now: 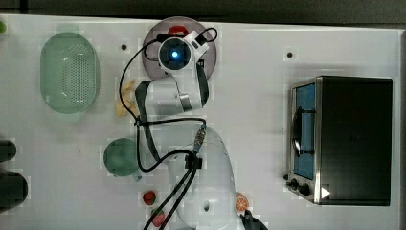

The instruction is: Pick ketchup from plate and place it on table.

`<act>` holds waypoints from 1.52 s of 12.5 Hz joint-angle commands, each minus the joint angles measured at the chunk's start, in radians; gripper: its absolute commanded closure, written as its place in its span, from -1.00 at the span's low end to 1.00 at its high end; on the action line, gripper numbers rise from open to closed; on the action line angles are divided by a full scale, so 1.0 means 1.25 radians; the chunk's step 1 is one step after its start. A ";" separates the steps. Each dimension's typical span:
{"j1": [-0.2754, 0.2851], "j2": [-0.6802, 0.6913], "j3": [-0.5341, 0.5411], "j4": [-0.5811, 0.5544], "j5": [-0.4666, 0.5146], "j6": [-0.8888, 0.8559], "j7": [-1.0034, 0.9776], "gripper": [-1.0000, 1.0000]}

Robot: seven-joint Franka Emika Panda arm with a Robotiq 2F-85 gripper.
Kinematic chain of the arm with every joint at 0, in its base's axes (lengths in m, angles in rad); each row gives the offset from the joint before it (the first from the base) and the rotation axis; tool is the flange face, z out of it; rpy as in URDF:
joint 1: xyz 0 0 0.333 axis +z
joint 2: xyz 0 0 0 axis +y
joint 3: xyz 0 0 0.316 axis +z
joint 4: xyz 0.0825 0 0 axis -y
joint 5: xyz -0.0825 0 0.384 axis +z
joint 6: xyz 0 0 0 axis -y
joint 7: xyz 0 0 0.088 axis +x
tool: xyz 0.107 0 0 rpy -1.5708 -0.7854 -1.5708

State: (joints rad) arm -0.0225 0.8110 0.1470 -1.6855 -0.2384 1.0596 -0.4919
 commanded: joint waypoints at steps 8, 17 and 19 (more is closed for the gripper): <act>-0.053 -0.306 -0.002 0.012 0.139 -0.285 -0.009 -0.24; -0.095 -0.564 -0.068 -0.165 0.172 -0.514 -0.009 -0.24; -0.096 -0.606 -0.083 -0.238 0.172 -0.504 -0.006 -0.24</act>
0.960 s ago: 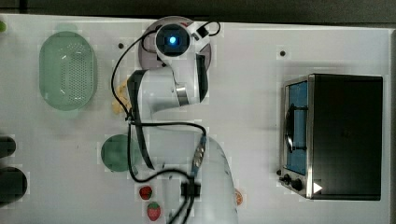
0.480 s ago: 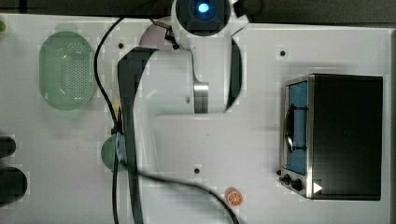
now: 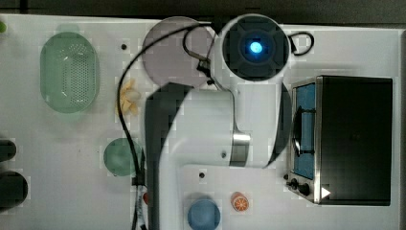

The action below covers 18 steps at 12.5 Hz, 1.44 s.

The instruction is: Pick ketchup from plate and place it on table.

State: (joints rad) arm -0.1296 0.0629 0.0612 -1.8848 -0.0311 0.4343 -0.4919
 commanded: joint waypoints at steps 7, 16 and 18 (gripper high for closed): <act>-0.009 -0.039 -0.033 -0.337 0.003 0.233 0.071 -0.24; -0.001 0.090 0.013 -0.456 0.003 0.507 0.214 -0.49; 0.000 0.105 0.016 -0.461 0.003 0.520 0.214 -0.91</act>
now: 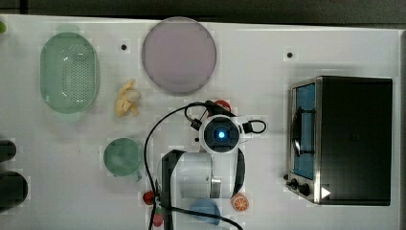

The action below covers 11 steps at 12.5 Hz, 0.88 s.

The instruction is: Pick ketchup from plate and place it on table.

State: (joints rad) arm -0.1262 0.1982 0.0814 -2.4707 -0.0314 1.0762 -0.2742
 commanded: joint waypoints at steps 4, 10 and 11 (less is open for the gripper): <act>-0.002 -0.051 0.005 0.024 0.005 0.006 0.041 -1.00; -0.003 -0.204 0.001 0.178 0.006 -0.278 0.148 -1.00; -0.003 -0.217 0.001 0.219 0.006 -0.340 0.173 -1.00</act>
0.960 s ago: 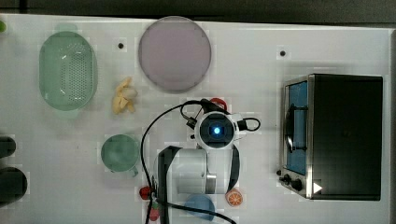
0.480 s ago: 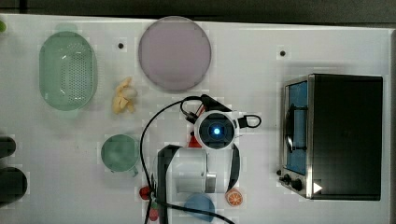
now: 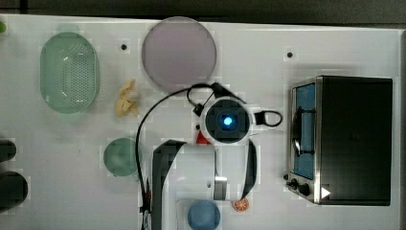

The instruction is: Pick ketchup from plate and place it on table.

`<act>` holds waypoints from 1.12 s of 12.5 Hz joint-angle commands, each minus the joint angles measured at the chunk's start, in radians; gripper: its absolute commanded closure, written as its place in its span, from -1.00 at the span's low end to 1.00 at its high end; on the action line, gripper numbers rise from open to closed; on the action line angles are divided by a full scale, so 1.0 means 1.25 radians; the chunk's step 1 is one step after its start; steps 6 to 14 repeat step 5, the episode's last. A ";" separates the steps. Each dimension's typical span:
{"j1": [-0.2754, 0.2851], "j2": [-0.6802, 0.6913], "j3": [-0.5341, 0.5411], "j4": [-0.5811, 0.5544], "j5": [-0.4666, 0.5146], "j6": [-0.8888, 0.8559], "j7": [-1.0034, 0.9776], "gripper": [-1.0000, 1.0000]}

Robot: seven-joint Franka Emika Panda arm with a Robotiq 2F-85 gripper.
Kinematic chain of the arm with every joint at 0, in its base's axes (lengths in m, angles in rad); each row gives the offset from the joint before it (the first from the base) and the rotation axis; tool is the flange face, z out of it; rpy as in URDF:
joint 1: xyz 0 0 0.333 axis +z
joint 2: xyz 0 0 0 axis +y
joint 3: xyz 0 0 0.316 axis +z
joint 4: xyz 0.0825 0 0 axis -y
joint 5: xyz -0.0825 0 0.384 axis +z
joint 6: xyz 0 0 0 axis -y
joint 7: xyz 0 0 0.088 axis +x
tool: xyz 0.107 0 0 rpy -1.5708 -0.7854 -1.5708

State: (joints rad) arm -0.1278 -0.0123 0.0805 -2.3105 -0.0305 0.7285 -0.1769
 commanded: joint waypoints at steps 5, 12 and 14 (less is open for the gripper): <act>-0.001 -0.061 0.003 0.296 0.005 -0.325 0.145 -1.00; -0.001 -0.061 0.003 0.296 0.005 -0.325 0.145 -1.00; -0.001 -0.061 0.003 0.296 0.005 -0.325 0.145 -1.00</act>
